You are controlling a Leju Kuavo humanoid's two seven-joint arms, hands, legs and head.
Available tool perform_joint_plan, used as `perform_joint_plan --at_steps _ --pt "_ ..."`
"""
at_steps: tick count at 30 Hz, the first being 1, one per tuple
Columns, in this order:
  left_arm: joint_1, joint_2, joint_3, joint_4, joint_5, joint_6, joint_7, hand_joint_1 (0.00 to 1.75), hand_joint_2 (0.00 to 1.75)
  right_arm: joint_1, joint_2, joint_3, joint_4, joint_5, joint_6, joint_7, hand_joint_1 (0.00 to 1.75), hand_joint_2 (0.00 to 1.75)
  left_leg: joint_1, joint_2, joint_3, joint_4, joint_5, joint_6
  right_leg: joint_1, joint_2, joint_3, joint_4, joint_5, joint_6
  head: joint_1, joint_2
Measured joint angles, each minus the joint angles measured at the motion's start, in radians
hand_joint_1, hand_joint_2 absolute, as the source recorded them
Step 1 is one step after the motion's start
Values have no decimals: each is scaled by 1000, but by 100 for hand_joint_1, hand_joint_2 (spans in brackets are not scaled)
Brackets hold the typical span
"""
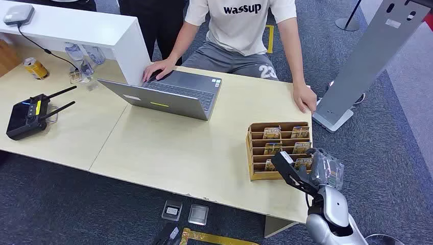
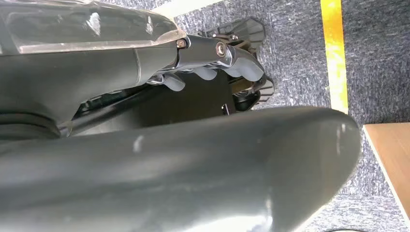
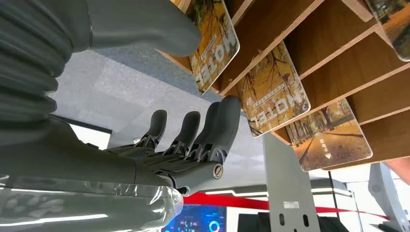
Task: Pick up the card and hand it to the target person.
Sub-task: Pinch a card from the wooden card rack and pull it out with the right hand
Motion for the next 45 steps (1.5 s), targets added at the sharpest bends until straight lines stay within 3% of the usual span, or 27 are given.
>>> perform_joint_plan --at_steps 14,23,38,42,45 --pt "0 0 0 0 0 0 0 0 0 -6 1 17 31 -27 -2 4 92 175 0 0 0 0 0 0 0 0 0 0 0 0 0 0" --pt "0 0 0 0 0 0 0 0 0 -6 0 25 39 -30 -3 6 130 175 0 0 0 0 0 0 0 0 0 0 0 0 0 0" --pt "0 0 0 0 0 0 2 0 0 -7 0 28 41 -39 -3 6 141 175 0 0 1 0 0 0 0 0 0 0 0 0 0 0" --pt "0 0 0 0 -4 1 0 0 175 -7 0 28 41 -38 -2 8 143 175 0 0 1 0 0 0 0 0 0 0 0 0 0 0" --pt "0 0 -2 0 -18 3 -7 0 175 -7 0 29 41 -40 1 10 143 175 0 0 1 0 0 0 0 0 0 0 0 0 0 0"
